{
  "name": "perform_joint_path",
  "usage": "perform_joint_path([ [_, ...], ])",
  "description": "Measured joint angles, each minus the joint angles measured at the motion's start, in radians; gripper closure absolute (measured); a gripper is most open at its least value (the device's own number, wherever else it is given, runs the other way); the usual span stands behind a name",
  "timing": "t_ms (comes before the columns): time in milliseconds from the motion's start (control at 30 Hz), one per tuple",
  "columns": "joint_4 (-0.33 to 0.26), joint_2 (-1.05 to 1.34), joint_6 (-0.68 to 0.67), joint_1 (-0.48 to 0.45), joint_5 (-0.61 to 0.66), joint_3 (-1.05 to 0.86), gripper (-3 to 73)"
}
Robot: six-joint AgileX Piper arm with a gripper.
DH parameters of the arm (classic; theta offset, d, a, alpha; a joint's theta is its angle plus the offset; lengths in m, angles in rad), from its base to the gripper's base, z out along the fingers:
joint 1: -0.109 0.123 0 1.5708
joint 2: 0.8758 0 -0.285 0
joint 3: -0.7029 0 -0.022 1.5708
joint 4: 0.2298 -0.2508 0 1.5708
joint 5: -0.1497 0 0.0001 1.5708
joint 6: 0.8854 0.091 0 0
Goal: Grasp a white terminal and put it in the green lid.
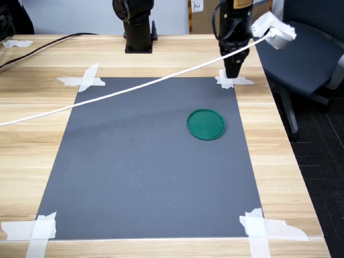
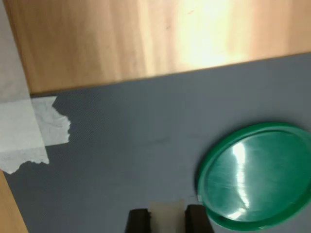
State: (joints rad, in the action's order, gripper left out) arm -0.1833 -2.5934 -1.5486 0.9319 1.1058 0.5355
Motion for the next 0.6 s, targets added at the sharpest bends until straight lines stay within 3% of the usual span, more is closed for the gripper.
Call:
perform_joint_path([
  [267, -0.008, 0.000, 0.023, -0.020, 0.016, 0.080, 61.4],
  [600, -0.013, -0.012, 0.031, -0.187, -0.021, 0.081, 61.4],
])
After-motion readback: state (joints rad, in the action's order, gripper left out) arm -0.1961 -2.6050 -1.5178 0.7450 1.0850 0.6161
